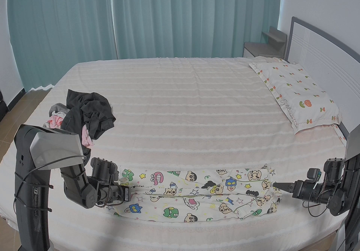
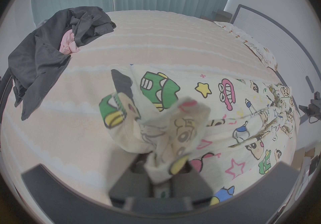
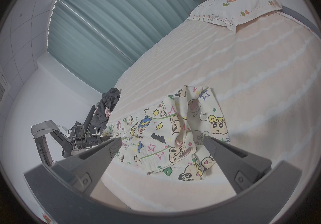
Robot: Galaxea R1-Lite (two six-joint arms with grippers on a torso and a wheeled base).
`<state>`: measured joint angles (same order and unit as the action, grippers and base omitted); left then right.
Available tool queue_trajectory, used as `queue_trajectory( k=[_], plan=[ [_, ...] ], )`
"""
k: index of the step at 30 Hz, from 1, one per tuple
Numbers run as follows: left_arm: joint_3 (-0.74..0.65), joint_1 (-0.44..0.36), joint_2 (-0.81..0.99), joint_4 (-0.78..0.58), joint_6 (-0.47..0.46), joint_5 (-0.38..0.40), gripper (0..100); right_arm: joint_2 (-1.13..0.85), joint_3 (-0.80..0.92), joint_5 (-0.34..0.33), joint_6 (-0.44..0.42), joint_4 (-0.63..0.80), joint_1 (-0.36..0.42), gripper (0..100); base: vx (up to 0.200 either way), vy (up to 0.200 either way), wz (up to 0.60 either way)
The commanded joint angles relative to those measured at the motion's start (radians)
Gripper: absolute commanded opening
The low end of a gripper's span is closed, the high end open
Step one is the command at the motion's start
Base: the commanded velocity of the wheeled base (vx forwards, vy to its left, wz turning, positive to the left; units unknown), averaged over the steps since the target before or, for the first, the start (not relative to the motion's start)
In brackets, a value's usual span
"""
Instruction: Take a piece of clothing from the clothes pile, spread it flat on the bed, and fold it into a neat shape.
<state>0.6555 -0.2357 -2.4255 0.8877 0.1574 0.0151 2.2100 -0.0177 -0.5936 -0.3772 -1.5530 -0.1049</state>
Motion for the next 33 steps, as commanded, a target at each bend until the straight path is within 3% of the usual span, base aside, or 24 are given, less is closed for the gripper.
queue_trajectory(
  k=[1, 11, 23, 31, 33],
  plan=[
    [-0.001, 0.012, -0.003, 0.002, 0.001, -0.001, 0, 0.0, 0.018, -0.002, -0.002, -0.007, -0.001, 100, 0.0, 0.0, 0.0],
    [-0.025, 0.05, 0.063, 0.002, 0.001, -0.003, 0, 0.002, 0.018, -0.002, -0.003, -0.006, -0.001, 100, 0.0, 0.0, 0.0],
    [-0.096, 0.199, 0.226, -0.009, -0.007, 0.005, 0, 0.002, 0.018, -0.002, -0.005, -0.006, -0.002, 100, 0.0, 0.0, 0.0],
    [-0.096, 0.389, 0.408, -0.157, -0.012, 0.083, 0, 0.002, 0.018, -0.002, -0.005, -0.006, -0.002, 100, 0.0, 0.0, 0.0],
    [-0.08, 0.486, 0.479, -0.236, -0.056, 0.114, 0, 0.002, 0.018, -0.002, -0.005, -0.006, -0.002, 100, 0.0, 0.0, 0.0]
  ],
)
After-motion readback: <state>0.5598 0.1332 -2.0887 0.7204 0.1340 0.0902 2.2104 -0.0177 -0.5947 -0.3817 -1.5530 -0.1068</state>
